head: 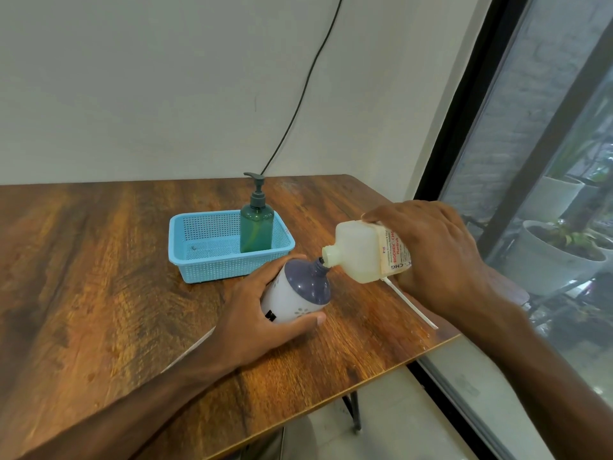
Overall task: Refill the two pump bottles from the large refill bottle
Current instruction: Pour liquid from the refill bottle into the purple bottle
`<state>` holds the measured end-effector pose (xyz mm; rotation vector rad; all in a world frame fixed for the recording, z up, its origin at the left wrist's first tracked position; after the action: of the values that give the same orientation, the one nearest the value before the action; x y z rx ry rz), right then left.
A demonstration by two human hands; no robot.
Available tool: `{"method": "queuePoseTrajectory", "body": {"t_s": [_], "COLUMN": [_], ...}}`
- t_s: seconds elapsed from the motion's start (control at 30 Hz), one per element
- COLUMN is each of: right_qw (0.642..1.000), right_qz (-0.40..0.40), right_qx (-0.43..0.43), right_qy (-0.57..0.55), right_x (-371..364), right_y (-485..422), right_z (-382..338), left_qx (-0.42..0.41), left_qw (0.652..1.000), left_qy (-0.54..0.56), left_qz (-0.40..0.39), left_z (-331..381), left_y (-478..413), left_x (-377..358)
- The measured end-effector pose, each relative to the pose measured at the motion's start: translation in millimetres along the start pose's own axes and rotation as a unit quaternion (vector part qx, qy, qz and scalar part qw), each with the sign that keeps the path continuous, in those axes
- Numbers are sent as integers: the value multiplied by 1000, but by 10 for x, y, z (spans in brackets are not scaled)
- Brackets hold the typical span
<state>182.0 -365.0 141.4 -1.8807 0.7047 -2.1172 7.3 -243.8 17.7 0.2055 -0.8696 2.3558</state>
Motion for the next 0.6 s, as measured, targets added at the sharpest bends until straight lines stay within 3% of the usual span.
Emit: {"method": "queuePoseTrajectory", "body": {"t_s": [0.6], "right_qw": [1000], "right_qz": [-4], "right_qx": [7], "right_qy": [9], "right_x": [18], "right_y": [-14], "right_z": [-4], "left_qx": [1], "left_qw": [1000], "left_qy": [-3], "left_qz": [-2], "left_z": [-30], "left_y": [2], "left_x": [-10]}}
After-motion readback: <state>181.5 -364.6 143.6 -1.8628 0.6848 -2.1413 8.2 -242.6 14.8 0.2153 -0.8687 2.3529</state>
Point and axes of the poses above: each hand's wrist, its own y-axis away from the middle knuckle, its own x-axis out of the back of the hand, z = x × y, the point moved 7 cm from there along -y, towards the middle knuckle
